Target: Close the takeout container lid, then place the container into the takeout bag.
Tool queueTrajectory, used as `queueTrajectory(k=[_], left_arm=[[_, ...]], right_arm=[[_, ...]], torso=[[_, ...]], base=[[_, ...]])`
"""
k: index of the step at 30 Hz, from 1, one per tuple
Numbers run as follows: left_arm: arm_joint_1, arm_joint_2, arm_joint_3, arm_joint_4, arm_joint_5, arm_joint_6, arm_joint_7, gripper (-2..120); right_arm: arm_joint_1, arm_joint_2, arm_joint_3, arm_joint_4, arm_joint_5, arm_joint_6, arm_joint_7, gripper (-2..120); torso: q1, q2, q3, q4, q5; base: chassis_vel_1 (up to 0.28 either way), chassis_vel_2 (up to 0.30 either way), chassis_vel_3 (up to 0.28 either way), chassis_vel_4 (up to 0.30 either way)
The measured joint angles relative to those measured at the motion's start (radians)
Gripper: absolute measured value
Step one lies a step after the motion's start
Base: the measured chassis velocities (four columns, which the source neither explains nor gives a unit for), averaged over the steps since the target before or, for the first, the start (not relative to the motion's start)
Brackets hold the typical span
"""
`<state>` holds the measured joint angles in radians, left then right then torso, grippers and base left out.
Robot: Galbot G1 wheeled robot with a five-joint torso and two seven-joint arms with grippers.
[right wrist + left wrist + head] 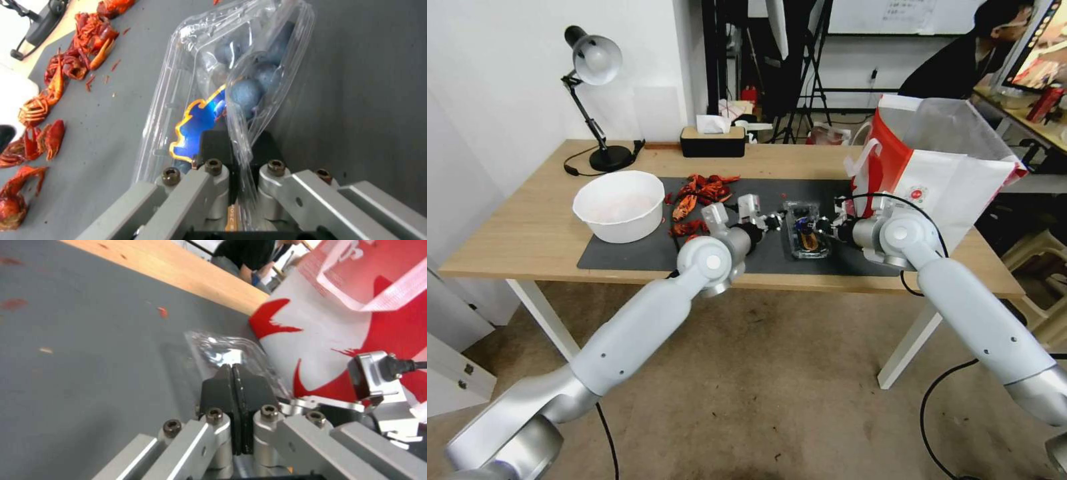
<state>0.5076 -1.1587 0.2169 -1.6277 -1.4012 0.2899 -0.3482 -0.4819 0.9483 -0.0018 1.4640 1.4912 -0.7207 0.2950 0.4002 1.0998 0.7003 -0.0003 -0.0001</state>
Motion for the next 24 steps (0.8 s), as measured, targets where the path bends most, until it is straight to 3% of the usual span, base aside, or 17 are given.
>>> queueTrajectory(k=[10,24], left_arm=[[0.146,0.107,-0.114,-0.148,0.035,0.013,-0.006,2],[0.428,0.204,-0.293,-0.361,0.115,0.023,-0.001,52]], right_arm=[[0.016,-0.002,-0.007,0.006,0.001,0.002,-0.001,0],[0.078,-0.017,-0.059,0.068,-0.082,0.021,-0.091,0]], torso=[[0.000,0.000,0.000,0.0003,0.0000],[0.000,0.000,0.000,0.0004,-0.0001]], base=[[0.000,0.000,0.000,0.000],[0.000,0.000,0.000,0.000]])
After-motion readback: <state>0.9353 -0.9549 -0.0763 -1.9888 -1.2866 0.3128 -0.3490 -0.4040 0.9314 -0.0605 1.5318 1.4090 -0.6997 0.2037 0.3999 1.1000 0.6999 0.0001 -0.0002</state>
